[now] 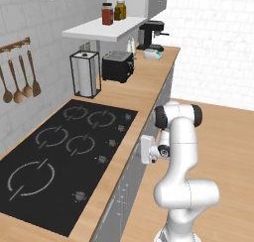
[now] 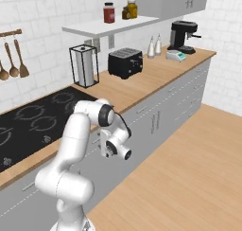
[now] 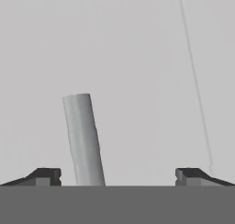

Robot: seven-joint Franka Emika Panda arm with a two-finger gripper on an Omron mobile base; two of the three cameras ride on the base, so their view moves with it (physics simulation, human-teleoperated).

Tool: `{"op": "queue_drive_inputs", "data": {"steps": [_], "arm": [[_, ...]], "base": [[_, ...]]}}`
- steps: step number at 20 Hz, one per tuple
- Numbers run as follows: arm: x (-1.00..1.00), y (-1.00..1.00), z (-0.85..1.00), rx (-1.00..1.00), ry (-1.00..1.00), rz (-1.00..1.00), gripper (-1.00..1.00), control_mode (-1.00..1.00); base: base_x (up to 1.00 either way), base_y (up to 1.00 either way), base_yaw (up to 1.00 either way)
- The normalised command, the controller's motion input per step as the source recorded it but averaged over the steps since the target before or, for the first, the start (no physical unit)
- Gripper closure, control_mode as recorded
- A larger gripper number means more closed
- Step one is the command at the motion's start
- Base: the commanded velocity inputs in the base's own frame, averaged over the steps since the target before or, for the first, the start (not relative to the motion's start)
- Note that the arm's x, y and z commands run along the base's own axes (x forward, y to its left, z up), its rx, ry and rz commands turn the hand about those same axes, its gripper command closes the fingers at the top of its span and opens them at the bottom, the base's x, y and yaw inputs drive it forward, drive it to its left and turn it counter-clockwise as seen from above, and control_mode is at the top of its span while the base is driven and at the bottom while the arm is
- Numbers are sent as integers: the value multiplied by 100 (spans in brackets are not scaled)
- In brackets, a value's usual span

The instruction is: Take a straw from the drawer in front and place it inside the glass cup on the dining counter.

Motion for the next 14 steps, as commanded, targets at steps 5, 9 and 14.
{"op": "queue_drive_inputs", "data": {"steps": [5, 9, 14], "arm": [[17, 13, -15, 0, 0, 0, -100, -100], [-11, 31, 0, 0, -2, 0, -100, -100], [-4, 33, -5, 0, 0, 0, 100, -100]], "base": [[0, 0, 0], [0, 0, 0], [0, 0, 0]]}}
